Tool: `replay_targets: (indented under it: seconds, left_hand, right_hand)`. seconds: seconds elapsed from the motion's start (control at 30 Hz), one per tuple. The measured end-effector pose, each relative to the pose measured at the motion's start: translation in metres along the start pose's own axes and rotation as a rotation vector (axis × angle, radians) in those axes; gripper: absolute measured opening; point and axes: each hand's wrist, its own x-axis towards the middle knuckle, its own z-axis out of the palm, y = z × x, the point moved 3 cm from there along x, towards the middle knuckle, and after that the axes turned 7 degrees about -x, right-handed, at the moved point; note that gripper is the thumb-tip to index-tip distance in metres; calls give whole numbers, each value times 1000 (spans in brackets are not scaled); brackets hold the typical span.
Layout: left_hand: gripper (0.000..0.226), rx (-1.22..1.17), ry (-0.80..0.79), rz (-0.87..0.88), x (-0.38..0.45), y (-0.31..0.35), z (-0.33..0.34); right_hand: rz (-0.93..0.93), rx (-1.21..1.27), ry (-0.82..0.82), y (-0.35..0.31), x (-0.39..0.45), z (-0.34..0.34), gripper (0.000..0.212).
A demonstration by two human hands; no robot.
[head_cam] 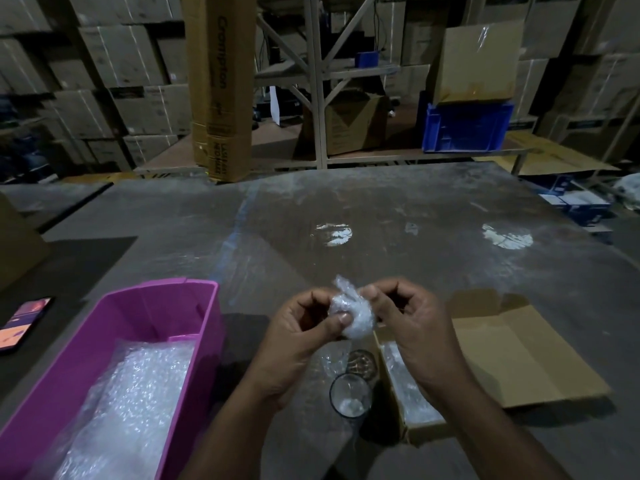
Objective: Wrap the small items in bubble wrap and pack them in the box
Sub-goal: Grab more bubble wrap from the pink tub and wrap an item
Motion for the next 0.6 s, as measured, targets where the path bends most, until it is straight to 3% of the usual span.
replay_targets:
  seconds: [0.1,0.23,0.4,0.6]
  left_hand:
    - [18,33,44,44,2,0,-6]
    - [45,87,81,91,0,-1,-14]
    - [24,302,60,90,-5,-2,-19]
    - [11,344,180,23,-11,-13,-29]
  right_hand:
    - [1,-7,-176,1,-7,4,23]
    - [-8,-103,-319,7,-8,5,31]
    - [31,-179,-296,16,-6,2,24]
    - [132,18,-186,38,-9,1,39]
